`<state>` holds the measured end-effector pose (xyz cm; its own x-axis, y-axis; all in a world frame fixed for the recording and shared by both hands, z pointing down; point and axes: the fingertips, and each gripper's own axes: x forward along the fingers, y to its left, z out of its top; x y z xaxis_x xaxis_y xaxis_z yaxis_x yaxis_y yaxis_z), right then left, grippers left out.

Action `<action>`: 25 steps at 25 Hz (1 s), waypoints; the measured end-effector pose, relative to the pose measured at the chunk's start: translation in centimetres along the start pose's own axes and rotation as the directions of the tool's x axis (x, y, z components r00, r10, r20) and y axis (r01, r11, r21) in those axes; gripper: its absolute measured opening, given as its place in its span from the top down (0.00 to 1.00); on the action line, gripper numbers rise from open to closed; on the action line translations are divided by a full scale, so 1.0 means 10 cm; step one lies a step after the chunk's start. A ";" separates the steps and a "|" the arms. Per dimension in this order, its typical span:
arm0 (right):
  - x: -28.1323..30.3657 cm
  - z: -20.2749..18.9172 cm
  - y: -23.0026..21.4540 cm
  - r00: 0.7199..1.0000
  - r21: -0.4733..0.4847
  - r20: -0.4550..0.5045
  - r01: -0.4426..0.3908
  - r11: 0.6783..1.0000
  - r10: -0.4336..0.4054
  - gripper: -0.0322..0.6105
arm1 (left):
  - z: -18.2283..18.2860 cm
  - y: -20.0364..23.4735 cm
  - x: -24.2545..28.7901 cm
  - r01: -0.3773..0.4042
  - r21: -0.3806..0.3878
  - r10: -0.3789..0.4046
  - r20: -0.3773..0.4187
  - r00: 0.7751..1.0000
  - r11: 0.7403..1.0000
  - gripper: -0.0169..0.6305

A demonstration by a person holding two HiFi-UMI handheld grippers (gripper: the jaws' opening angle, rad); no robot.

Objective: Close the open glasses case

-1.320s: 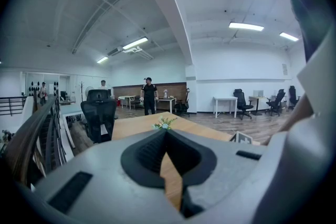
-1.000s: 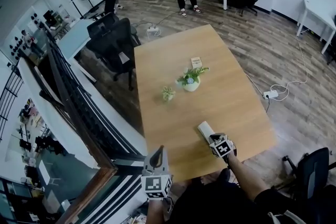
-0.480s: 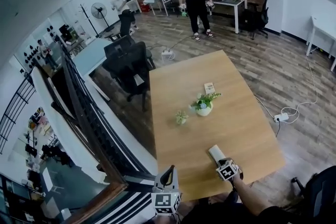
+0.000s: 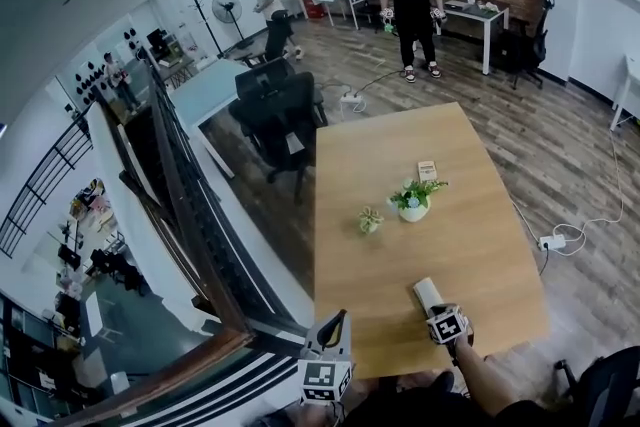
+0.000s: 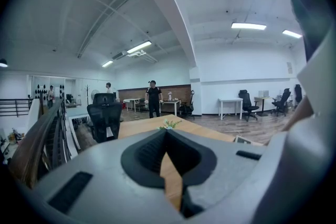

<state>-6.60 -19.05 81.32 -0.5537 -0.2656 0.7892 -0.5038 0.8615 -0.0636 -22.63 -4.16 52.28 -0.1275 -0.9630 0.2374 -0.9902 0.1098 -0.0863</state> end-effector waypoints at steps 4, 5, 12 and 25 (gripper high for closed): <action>-0.17 0.05 -0.01 1.000 0.004 0.027 0.011 1.000 -0.011 0.93 | 0.04 -0.01 -0.04 -0.008 -0.002 0.008 0.015 1.000 1.000 0.98; -0.24 0.09 -0.02 0.999 0.013 0.045 0.011 1.000 -0.012 0.93 | 0.04 -0.01 -0.05 -0.010 -0.001 0.010 0.016 1.000 1.000 0.98; -0.91 0.70 -0.12 0.950 0.028 0.309 0.041 0.999 -0.048 0.93 | 0.09 0.01 -0.12 -0.027 -0.005 0.028 0.044 0.999 1.000 0.98; -2.88 1.84 -0.06 0.609 0.083 0.777 0.148 0.986 -0.157 0.93 | 0.12 0.16 -0.25 -0.076 -0.045 0.079 0.080 0.994 0.996 0.98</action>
<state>-2.62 -19.88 47.38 -0.7739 -0.6331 0.0160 -0.6331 0.7740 0.0032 -23.86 -1.91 50.37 -0.2003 -0.9679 0.1521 -0.9793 0.1932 -0.0603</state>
